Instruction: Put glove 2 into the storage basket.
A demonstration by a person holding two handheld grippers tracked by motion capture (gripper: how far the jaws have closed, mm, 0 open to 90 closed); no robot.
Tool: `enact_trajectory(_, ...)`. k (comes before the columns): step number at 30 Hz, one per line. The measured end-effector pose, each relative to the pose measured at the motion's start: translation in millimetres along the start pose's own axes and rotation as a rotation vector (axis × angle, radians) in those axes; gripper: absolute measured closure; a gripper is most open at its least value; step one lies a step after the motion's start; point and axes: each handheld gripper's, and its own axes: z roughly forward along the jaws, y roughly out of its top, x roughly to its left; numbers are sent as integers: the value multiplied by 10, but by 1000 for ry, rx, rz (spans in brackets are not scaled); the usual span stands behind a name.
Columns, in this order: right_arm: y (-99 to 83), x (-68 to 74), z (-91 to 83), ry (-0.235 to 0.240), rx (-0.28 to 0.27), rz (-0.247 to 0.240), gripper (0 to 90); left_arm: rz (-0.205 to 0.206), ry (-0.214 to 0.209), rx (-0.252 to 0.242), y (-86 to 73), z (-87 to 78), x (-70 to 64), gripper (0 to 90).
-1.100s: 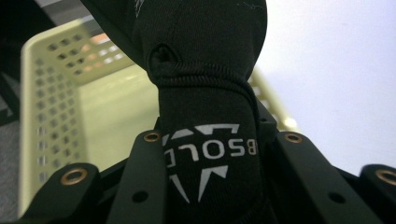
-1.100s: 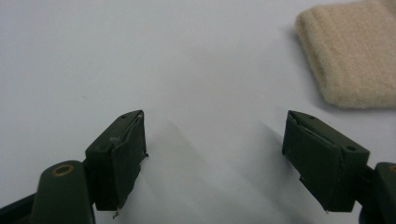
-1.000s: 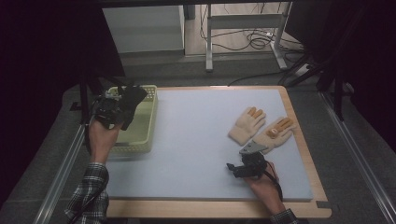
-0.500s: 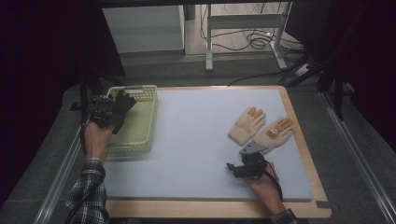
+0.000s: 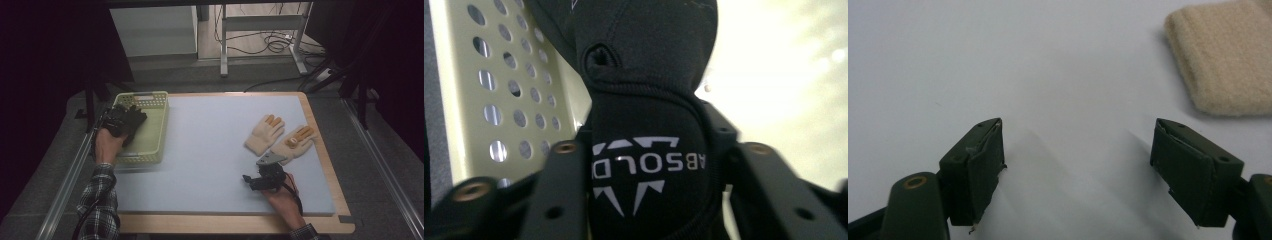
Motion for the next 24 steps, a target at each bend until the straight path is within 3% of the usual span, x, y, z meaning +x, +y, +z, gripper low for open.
enact_trajectory(2, 0, 0, 0, 0, 0, 0, 211, 3, 26, 16, -2, 12, -1, 426)
enact_trajectory(5, 0, 0, 0, 0, 0, 0, 211, -8, 31, 44, -22, 37, 24, 261)
enact_trajectory(7, 0, 0, 0, 0, 0, 0, 211, -16, 17, 43, -38, 33, 46, 200)
enact_trajectory(9, 0, 0, 0, 0, 0, 0, 211, -25, -20, 27, -53, 12, 66, 169)
enact_trajectory(13, 0, 0, 0, 0, 0, 0, 211, -22, -42, 19, -72, -14, 58, 87)
enact_trajectory(24, 0, 0, 0, 0, 1, 0, 211, -32, -138, -33, -150, -162, 134, 20)
